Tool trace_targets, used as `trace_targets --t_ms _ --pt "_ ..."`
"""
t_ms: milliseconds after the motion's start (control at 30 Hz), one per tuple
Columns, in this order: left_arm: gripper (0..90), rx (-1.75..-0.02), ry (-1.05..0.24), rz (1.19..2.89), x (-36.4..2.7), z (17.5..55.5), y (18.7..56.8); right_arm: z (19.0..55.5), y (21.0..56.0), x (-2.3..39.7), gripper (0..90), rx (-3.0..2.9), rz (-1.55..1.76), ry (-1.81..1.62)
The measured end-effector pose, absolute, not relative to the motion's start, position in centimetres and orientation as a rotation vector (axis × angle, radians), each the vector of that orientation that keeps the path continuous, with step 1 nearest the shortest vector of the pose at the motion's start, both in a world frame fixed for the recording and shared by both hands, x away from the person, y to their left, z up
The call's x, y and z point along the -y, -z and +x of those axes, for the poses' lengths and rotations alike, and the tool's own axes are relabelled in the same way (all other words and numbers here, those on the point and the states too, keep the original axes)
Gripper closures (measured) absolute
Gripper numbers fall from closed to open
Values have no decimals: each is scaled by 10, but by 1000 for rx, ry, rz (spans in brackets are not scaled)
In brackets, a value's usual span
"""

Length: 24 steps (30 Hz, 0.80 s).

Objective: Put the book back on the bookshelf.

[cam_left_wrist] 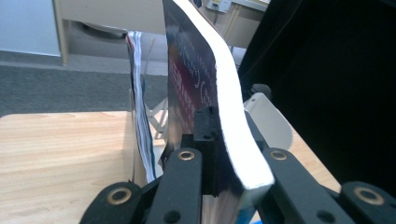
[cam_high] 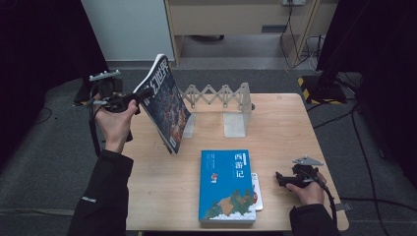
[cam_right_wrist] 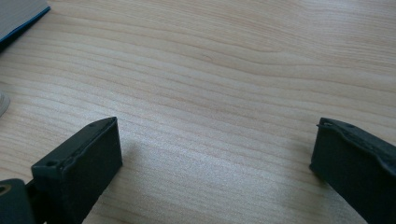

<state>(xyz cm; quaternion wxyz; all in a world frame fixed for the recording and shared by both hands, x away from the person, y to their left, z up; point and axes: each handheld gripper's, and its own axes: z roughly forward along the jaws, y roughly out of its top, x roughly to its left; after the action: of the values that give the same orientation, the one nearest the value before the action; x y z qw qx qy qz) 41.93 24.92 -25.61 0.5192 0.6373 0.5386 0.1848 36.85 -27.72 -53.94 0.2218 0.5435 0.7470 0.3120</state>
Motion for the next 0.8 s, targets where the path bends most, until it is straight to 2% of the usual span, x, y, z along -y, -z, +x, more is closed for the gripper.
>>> trace_targets --t_ms 400,800 --pt "819 -1330 -576 1555 -225 445 265 369 539 277 17 -2064 1503 -862" --pt "819 -1357 -621 1579 -206 466 278 369 539 278 17 -2068 1492 -860"
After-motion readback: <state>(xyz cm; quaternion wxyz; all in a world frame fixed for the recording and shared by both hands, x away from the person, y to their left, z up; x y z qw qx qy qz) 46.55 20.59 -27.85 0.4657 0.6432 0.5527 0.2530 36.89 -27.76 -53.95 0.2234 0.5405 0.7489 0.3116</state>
